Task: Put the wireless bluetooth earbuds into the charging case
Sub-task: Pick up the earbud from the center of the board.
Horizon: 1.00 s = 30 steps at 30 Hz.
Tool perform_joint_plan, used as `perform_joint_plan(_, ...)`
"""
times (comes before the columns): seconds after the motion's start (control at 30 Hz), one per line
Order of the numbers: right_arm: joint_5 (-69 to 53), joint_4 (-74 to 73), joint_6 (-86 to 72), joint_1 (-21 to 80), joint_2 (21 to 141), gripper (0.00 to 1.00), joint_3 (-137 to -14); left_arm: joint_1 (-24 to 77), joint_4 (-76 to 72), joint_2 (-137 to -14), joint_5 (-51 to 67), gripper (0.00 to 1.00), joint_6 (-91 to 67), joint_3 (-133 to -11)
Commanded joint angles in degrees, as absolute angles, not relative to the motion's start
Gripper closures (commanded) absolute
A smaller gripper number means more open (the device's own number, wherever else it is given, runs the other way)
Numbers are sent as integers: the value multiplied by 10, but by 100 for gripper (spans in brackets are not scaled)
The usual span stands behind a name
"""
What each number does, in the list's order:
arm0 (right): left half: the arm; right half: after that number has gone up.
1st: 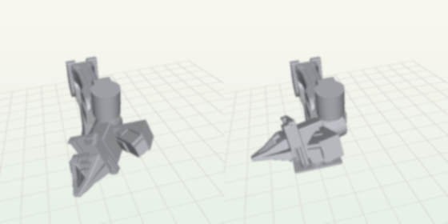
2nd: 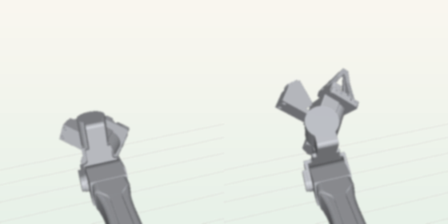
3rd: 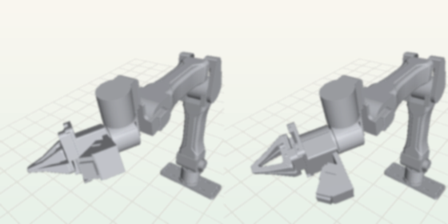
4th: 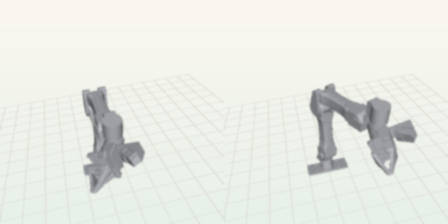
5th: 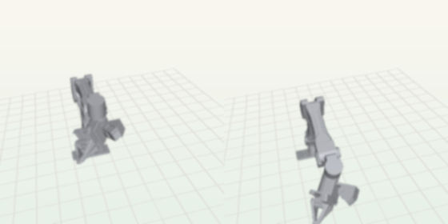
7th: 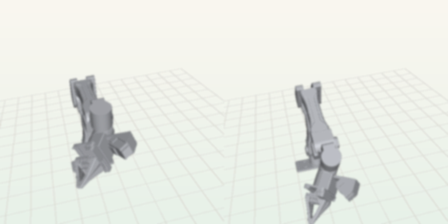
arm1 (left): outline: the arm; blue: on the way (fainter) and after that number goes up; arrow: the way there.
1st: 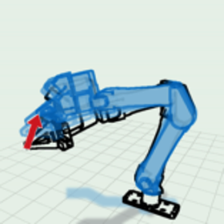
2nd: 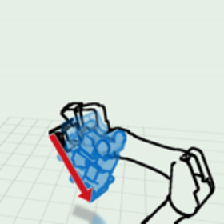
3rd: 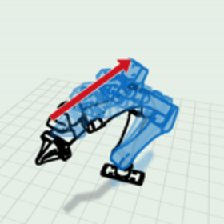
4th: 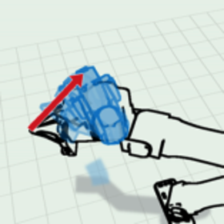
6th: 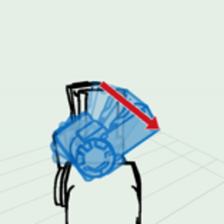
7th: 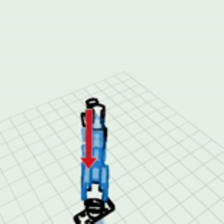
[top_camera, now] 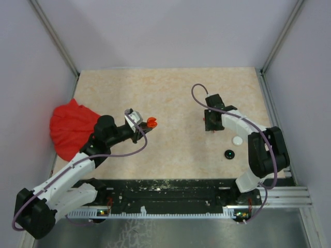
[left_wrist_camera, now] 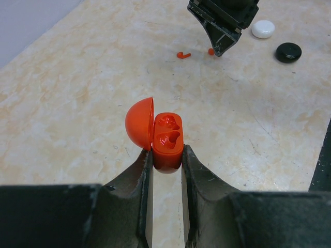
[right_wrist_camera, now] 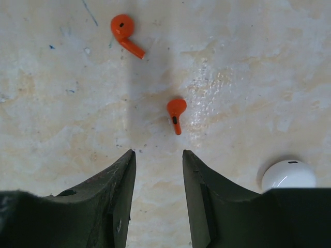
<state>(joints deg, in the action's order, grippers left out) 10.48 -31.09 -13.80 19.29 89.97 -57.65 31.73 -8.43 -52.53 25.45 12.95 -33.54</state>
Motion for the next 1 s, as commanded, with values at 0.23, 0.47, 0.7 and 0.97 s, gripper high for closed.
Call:
perform_joint_plan(0.23, 91, -270, -146, 149, 941, 61, -611, 314, -71, -505, 227, 99, 158, -334)
perform_joint_plan(0.47, 74, -320, -120, 145, 1018, 62, -681, 314, -66, -509, 220, 99, 159, -337)
perform_joint_plan(0.7, 63, -376, -98, 144, 1049, 63, -720, 314, -68, -518, 212, 99, 162, -334)
perform_joint_plan(0.97, 38, -395, -78, 145, 1062, 63, -720, 314, -67, -527, 214, 99, 160, -336)
